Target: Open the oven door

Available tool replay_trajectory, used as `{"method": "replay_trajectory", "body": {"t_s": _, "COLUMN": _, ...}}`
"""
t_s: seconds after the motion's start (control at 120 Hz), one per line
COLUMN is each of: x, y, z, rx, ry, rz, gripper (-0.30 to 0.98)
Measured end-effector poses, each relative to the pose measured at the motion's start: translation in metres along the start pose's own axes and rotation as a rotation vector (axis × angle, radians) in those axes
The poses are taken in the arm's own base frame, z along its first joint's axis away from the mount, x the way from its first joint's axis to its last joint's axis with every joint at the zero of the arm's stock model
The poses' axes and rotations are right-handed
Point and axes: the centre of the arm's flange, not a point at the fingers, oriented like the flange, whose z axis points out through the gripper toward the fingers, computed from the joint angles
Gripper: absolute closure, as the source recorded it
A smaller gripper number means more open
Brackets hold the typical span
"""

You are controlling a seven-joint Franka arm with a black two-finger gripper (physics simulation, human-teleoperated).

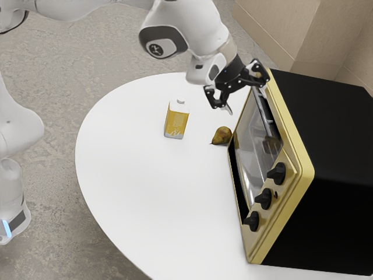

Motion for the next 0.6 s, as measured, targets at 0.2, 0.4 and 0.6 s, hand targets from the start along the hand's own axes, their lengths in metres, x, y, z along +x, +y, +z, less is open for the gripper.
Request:
{"method": "replay_trajectory", "body": {"t_s": 0.2, "x": -0.015, "y": 0.001, "z": 0.017, "rx": -0.051, "ry": -0.011, "rz": -0.037, "gripper": 0.0}}
{"method": "replay_trajectory", "body": {"t_s": 0.4, "x": -0.006, "y": -0.004, "z": 0.021, "rx": -0.057, "ry": -0.016, "rz": -0.022, "gripper": 0.0}}
{"method": "replay_trajectory", "body": {"t_s": 0.6, "x": 0.003, "y": -0.002, "z": 0.031, "rx": -0.074, "ry": -0.017, "rz": -0.009, "gripper": 0.0}}
